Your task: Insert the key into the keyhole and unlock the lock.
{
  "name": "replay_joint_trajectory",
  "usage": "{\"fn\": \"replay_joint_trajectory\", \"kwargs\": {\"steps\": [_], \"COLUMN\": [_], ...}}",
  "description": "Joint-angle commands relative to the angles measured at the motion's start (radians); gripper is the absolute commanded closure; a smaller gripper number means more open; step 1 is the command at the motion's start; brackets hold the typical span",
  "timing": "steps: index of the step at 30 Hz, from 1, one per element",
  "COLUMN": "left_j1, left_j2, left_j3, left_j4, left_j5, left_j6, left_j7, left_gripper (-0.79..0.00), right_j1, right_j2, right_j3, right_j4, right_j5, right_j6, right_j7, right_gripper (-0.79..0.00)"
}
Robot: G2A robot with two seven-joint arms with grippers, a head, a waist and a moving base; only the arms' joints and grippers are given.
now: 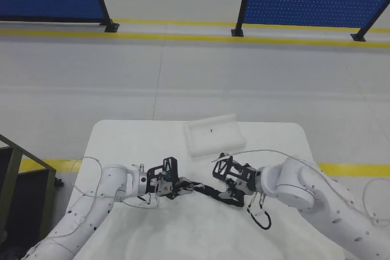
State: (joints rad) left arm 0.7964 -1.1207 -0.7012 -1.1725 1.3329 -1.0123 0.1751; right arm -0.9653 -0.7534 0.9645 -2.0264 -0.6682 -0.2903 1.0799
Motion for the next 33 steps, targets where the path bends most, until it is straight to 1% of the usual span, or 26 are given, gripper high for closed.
{"fn": "replay_joint_trajectory", "kwargs": {"steps": [1,5,8,12,16,20,24,27,29,33], "left_j1": [-0.024,-0.086,-0.132,-0.211,-0.305,-0.409,-0.519,-0.599,-0.649,-0.752], "left_j2": [-0.002,-0.004,-0.001,0.015,0.042,0.070,0.091,0.103,0.111,0.134], "left_j3": [0.064,0.157,0.200,0.239,0.249,0.276,0.336,0.382,0.420,0.510], "left_j4": [0.026,0.061,0.065,0.063,0.071,0.092,0.122,0.149,0.150,0.152], "left_j5": [-0.053,-0.165,-0.215,-0.238,-0.247,-0.262,-0.294,-0.332,-0.354,-0.408], "left_j6": [0.000,0.000,0.000,0.000,0.000,0.000,0.000,0.000,0.000,0.000], "left_j7": [-0.014,-0.042,-0.027,0.026,0.111,0.174,0.247,0.324,0.362,0.376], "left_gripper": [-0.785,-0.785,-0.785,-0.785,-0.785,-0.785,-0.785,-0.785,-0.785,-0.785], "right_j1": [-0.012,-0.045,-0.055,-0.015,0.067,0.165,0.257,0.323,0.368,0.446], "right_j2": [0.004,0.011,0.013,0.004,-0.012,-0.029,-0.045,-0.060,-0.070,-0.087], "right_j3": [0.029,0.093,0.123,0.121,0.098,0.081,0.059,0.031,0.014,-0.007], "right_j4": [-0.006,-0.014,-0.012,-0.005,0.028,0.068,0.116,0.151,0.176,0.206], "right_j5": [0.014,0.057,0.084,0.101,0.113,0.119,0.135,0.149,0.156,0.186], "right_j6": [-0.012,-0.045,-0.055,-0.085,-0.111,-0.122,-0.134,-0.143,-0.145,-0.134], "right_j7": [-0.036,-0.121,-0.159,-0.185,-0.197,-0.193,-0.175,-0.165,-0.159,-0.144], "right_gripper": [-0.785,-0.785,-0.785,-0.785,-0.785,-0.785,-0.785,-0.785,-0.785,-0.785]}}
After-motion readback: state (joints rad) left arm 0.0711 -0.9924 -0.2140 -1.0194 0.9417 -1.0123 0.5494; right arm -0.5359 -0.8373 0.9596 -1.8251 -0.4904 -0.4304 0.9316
